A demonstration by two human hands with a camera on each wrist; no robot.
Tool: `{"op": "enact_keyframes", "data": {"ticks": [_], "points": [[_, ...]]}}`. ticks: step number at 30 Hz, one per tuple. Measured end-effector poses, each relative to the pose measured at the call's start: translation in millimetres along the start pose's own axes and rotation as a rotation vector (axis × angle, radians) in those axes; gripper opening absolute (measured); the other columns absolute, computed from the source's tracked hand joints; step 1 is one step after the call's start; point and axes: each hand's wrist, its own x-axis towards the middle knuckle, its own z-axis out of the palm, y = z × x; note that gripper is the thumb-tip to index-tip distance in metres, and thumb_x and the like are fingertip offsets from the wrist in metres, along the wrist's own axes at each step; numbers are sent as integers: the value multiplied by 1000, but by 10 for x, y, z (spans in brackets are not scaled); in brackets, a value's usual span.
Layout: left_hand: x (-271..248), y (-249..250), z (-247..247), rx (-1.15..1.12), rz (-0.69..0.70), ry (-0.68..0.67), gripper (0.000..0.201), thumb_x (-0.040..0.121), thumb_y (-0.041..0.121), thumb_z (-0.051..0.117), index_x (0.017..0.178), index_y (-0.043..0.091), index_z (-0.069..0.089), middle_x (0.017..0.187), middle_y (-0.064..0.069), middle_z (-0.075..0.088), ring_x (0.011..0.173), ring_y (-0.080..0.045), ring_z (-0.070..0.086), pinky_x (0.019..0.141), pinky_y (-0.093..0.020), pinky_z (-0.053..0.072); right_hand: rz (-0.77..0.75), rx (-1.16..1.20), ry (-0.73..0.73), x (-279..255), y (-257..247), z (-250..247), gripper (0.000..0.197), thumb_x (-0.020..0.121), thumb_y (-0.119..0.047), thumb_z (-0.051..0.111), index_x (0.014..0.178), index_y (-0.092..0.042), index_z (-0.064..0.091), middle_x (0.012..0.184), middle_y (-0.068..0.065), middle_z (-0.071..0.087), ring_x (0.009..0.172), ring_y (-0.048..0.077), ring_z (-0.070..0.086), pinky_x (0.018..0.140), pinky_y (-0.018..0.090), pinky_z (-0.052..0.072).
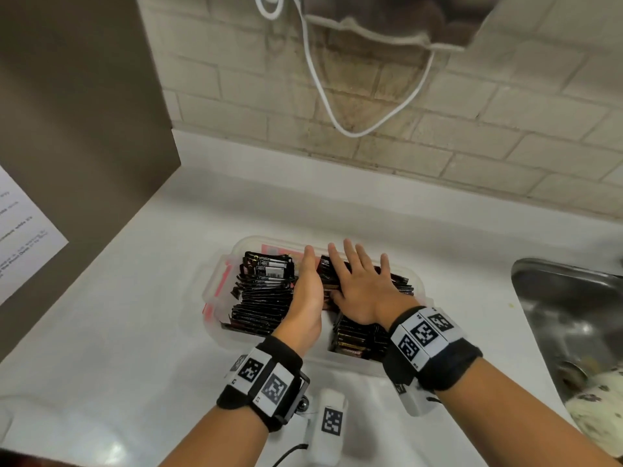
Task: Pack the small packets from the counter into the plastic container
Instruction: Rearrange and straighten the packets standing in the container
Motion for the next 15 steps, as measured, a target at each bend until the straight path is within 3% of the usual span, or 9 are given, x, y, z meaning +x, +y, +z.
{"op": "enact_keyframes", "data": {"ticks": [1, 2, 4, 5, 8, 12, 15], "points": [[4, -5, -4, -6, 18, 4, 63, 101, 61, 33, 151, 23, 37, 148, 7, 44, 119, -8, 53, 92, -25, 39, 4, -2, -7, -1, 1, 2, 80, 103, -44, 34, 151, -26, -27, 160, 7, -30, 149, 27, -24, 117, 61, -10], [6, -12, -11, 1, 35, 9, 63, 101, 60, 33, 151, 22, 37, 150, 4, 45, 128, -10, 49, 101, -27, 37, 10, -6, -13, -4, 0, -1, 79, 103, -44, 32, 151, -25, -28, 159, 7, -30, 148, 27, -24, 117, 61, -11], [17, -42, -33, 12, 54, 8, 64, 102, 58, 33, 152, 19, 36, 153, 0, 44, 141, -16, 39, 118, -38, 28, 22, -9, -22, -8, -3, -9, 79, 103, -45, 31, 151, -23, -28, 159, 8, -31, 148, 27, -25, 117, 61, -12], [27, -57, -46, 5, 59, 8, 63, 103, 56, 33, 151, 17, 38, 152, 0, 45, 141, -18, 39, 120, -42, 27, 27, -13, -27, -9, -6, -15, 79, 104, -45, 31, 150, -22, -28, 159, 8, -31, 148, 27, -25, 117, 61, -12], [37, -52, -58, -12, 44, 7, 61, 103, 56, 34, 149, 16, 41, 152, -1, 45, 141, -18, 40, 120, -45, 28, 34, -60, -40, -7, -22, -35, 79, 104, -45, 30, 150, -20, -29, 158, 8, -32, 147, 28, -27, 116, 62, -12], [30, 1, -34, 5, 2, -20, 62, 102, 59, 32, 155, 27, 28, 160, 5, 31, 148, -16, 27, 121, -45, 23, 9, -99, -43, 3, -64, -58, 78, 104, -43, 29, 150, -22, -30, 158, 6, -34, 146, 28, -29, 116, 63, -13], [33, 24, -40, -2, -16, -40, 63, 102, 59, 33, 156, 28, 26, 161, 2, 30, 148, -17, 26, 119, -42, 26, 15, -116, -58, 21, -84, -57, 79, 104, -40, 32, 148, -24, -32, 157, 5, -35, 146, 28, -30, 115, 64, -13]]}}
